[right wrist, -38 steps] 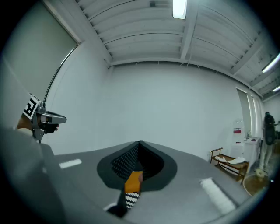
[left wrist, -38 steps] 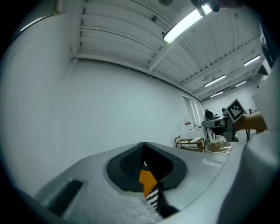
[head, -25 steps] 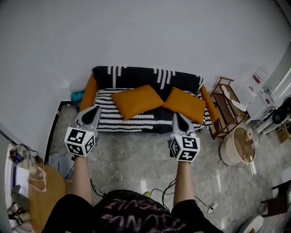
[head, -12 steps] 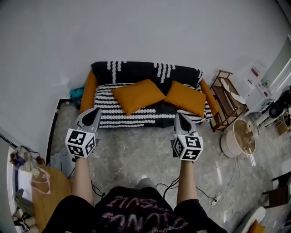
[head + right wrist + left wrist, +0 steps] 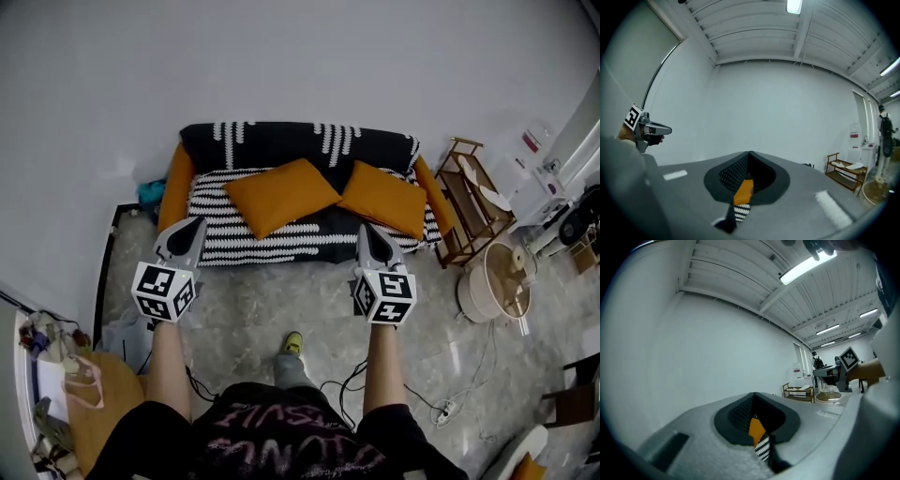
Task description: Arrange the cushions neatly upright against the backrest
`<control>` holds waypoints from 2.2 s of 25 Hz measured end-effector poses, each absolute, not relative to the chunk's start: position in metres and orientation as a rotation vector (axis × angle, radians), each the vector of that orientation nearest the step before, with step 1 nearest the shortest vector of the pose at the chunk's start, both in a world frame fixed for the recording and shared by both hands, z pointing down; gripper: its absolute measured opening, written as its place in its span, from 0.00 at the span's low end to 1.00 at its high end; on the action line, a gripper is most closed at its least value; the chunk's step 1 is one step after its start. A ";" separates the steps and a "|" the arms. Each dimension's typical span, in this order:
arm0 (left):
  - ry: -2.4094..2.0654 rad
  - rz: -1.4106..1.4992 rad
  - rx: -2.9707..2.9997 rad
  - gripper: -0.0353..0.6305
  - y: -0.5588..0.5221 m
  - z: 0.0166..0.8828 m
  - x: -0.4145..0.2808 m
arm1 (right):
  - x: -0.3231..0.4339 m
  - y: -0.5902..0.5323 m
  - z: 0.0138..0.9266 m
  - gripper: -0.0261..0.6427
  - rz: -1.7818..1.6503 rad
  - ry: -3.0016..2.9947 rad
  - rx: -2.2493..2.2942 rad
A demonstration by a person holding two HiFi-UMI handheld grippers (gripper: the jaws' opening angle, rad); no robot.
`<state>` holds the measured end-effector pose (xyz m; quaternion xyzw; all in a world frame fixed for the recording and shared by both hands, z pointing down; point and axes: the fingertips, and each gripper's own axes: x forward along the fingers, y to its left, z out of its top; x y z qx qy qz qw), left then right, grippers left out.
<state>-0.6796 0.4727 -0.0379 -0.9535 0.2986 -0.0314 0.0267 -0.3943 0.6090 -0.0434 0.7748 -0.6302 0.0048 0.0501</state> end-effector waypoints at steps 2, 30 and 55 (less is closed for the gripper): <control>0.923 -0.107 -2.948 0.06 0.458 -0.036 -0.666 | -0.380 0.595 -0.039 0.06 0.033 -1.919 2.360; 1.013 -0.268 -2.934 0.06 0.267 -0.007 -0.432 | -0.152 0.375 0.002 0.06 0.138 -2.057 2.229; 1.024 -0.434 -3.118 0.06 0.045 0.100 -0.371 | -0.095 0.157 0.090 0.06 0.330 -1.936 2.082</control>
